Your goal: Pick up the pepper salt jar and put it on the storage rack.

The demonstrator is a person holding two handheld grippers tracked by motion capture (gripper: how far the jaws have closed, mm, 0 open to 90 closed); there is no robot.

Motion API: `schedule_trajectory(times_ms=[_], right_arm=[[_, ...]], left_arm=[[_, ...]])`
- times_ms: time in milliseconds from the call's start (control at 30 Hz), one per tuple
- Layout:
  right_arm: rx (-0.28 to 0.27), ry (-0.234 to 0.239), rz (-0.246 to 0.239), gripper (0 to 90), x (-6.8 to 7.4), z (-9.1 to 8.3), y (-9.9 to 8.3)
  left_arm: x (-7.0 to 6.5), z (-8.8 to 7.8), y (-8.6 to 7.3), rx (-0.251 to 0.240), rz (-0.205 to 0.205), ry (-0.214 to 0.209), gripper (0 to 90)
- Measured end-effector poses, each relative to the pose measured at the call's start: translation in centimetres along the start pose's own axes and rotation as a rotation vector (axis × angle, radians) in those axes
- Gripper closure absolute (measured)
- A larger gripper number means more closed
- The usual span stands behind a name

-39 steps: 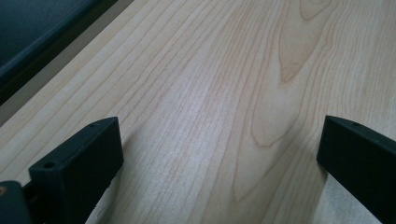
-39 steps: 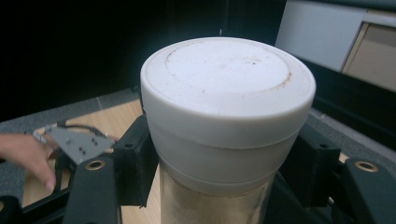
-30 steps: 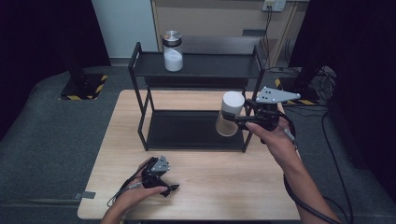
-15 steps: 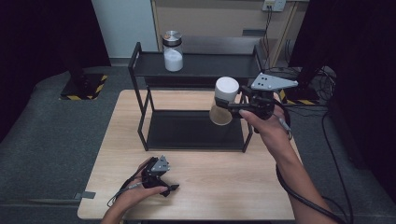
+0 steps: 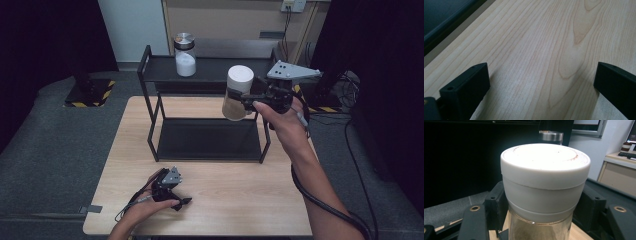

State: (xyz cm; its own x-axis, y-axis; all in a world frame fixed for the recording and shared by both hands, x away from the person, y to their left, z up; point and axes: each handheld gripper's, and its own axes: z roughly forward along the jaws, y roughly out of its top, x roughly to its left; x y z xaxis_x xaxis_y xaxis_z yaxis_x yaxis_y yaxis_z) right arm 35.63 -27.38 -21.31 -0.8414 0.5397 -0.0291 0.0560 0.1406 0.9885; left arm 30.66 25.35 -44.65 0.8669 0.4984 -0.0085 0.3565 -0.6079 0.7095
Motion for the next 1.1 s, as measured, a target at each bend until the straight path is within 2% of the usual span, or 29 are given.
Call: schedule_trajectory(times_ms=[367, 1100], right_arm=[[-0.008, -0.014, -0.007, 36.3, -0.5, 0.6, 2.6], [-0.016, -0.047, 0.002, 36.3, -2.2, 1.8, 4.3]], left_arm=[[0.0, 0.0, 0.0, -0.002, -0.003, 0.001, 0.0], [0.0, 0.0, 0.0, -0.002, -0.003, -0.002, 0.0]])
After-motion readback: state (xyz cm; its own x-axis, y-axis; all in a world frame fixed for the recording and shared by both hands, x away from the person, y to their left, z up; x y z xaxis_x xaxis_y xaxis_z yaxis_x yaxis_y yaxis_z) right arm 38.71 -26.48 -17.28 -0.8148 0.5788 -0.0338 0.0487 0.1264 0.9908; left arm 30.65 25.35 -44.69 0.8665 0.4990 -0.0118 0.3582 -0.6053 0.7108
